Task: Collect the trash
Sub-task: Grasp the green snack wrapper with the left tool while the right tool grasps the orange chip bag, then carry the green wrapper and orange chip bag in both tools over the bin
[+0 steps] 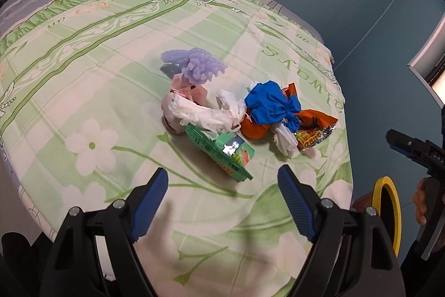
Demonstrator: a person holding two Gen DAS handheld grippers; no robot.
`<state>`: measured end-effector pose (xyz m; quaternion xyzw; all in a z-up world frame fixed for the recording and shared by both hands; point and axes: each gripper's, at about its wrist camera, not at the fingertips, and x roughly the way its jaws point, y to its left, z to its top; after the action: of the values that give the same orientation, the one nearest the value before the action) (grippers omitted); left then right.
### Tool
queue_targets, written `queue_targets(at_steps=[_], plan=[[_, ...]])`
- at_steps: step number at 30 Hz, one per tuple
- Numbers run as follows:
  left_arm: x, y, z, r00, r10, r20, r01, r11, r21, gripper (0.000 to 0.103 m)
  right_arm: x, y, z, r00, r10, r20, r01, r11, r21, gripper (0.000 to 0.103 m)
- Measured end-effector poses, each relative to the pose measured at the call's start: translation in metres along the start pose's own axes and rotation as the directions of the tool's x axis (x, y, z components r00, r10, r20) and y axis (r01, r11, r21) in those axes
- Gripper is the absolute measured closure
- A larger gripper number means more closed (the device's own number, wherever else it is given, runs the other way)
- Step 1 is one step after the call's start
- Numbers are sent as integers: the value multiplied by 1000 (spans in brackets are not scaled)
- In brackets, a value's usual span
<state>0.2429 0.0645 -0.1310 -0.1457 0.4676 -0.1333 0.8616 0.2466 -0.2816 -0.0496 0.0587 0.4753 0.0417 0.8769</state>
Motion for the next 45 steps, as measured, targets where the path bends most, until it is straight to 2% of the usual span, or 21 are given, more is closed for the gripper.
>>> queue_targets(at_steps=[8, 15, 20, 25, 27, 30, 32, 38, 41, 45], plan=[[22, -2, 7, 999, 28, -38, -29, 999, -13, 25, 63, 15, 15, 999, -6, -48, 3, 998, -59, 20], [41, -1, 12, 998, 36, -56, -37, 999, -19, 26, 106, 17, 22, 994, -77, -74, 71, 993, -93, 26], [53, 1, 12, 997, 49, -63, -51, 998, -23, 28, 121, 20, 22, 989, -138, -53, 131, 984, -122, 29], [70, 7, 14, 994, 47, -96, -52, 997, -54, 45, 139, 25, 19, 983, -163, -79, 150, 978, -146, 38], [75, 11, 14, 993, 41, -112, -49, 996, -72, 57, 146, 26, 17, 981, -168, -96, 153, 977, -146, 44], [82, 18, 12, 991, 28, -130, -42, 994, -105, 70, 152, 30, 16, 979, -170, -111, 153, 977, -147, 53], [82, 22, 12, 991, 27, -128, -42, 992, -118, 79, 153, 31, 15, 979, -169, -115, 153, 978, -141, 65], [77, 28, 9, 992, 19, -124, -37, 989, -143, 89, 152, 35, 14, 977, -179, -116, 164, 978, -131, 85], [71, 30, 7, 991, 28, -128, -47, 988, -145, 93, 148, 37, 13, 975, -190, -116, 173, 975, -140, 88], [57, 30, 5, 993, 34, -116, -50, 990, -131, 94, 135, 36, 9, 975, -194, -108, 179, 974, -137, 90]])
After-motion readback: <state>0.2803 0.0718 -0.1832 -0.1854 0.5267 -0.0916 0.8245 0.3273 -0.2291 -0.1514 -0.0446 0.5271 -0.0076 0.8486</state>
